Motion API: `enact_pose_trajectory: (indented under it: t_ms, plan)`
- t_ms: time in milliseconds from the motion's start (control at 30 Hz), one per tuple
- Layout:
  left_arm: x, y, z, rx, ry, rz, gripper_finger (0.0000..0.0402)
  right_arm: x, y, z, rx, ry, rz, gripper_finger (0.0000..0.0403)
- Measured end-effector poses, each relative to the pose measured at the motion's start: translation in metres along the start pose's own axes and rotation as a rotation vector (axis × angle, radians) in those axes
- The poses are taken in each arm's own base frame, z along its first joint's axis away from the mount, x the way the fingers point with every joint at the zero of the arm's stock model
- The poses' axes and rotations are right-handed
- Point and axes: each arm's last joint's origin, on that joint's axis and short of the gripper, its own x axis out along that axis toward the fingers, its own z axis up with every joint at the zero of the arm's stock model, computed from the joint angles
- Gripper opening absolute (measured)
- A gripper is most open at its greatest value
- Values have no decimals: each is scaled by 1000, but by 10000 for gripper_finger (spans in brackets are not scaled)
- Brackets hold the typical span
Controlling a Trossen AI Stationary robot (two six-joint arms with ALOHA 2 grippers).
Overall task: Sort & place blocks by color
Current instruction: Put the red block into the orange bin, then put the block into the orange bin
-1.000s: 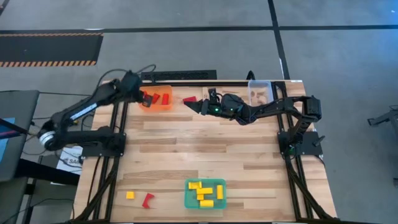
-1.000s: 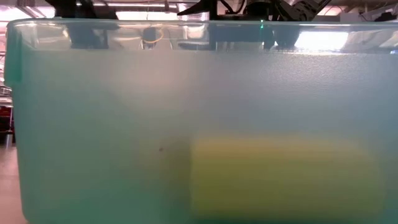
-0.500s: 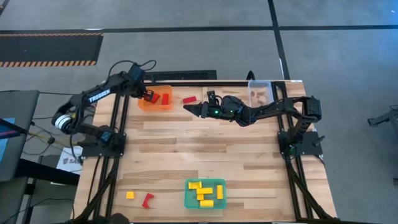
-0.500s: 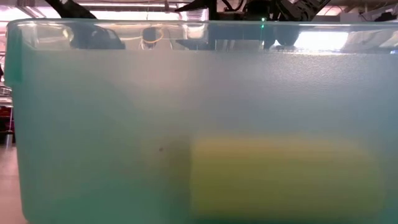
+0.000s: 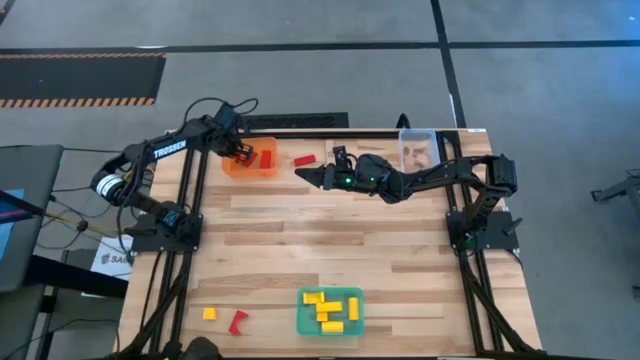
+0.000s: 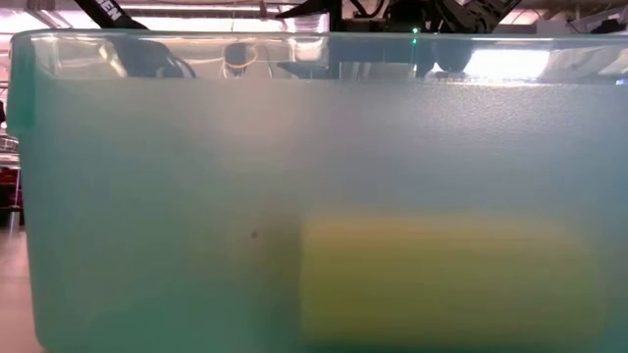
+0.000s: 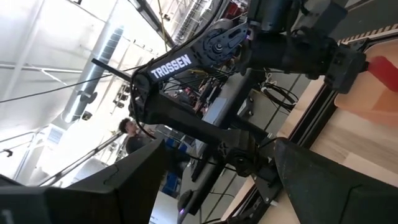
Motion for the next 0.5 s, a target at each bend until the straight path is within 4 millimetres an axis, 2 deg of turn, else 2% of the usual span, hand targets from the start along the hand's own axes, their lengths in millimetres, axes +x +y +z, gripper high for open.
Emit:
enact_pose_trajectory:
  t_ms: [300, 500]
  plan:
    - [-9, -14, -1, 45, -46, -38, 0, 0, -1, 0, 0, 3, -5, 321]
    - [-37, -33, -20, 197, 3, -240, 0, 0, 0, -1, -13, 6, -4, 321]
